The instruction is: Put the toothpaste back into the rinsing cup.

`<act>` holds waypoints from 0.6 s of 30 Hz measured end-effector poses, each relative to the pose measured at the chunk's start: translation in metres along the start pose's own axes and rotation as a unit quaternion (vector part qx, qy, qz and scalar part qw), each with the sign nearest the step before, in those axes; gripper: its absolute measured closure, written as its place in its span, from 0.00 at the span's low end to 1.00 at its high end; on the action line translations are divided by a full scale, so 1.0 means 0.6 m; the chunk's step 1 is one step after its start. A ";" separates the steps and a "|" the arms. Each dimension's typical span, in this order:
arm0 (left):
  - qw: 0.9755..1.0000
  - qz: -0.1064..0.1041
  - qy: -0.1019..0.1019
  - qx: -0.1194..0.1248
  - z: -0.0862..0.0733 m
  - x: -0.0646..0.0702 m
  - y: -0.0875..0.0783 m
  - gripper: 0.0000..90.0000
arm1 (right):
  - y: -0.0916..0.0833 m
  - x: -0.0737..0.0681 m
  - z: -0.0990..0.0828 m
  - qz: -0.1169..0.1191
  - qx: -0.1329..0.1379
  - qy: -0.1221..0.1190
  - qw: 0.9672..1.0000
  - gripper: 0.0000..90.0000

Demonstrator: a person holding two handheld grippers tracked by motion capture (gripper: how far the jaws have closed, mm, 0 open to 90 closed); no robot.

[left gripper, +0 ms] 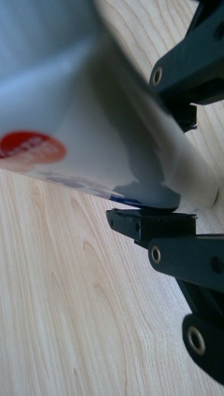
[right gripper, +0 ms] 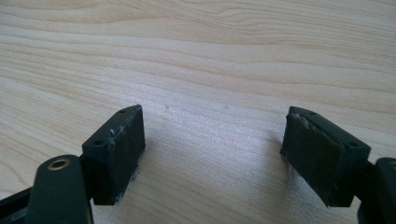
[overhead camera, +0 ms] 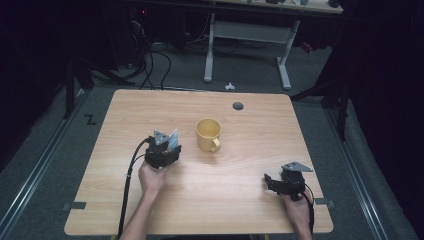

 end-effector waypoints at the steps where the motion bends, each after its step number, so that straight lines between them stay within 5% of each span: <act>1: 1.000 0.001 0.002 -0.001 0.001 0.000 0.000 0.66 | 0.000 0.000 0.000 0.000 0.000 0.000 1.000 0.24; 11: 1.000 -0.008 0.015 0.004 0.003 0.001 -0.006 0.71 | 0.000 0.000 0.000 0.000 0.000 0.001 1.000 0.24; 18: 1.000 -0.029 0.004 0.011 0.007 0.000 -0.017 0.71 | 0.000 0.000 0.000 0.000 0.000 0.001 1.000 0.24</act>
Point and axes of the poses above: each handheld gripper's, and its own axes: y roughly forward along the jaws, z roughly out of its top, x roughly to its right, the point moved 1 cm from there along y, roughly forward along the jaws, and after that the axes turned 14 degrees about -y, right-handed, at the moved point
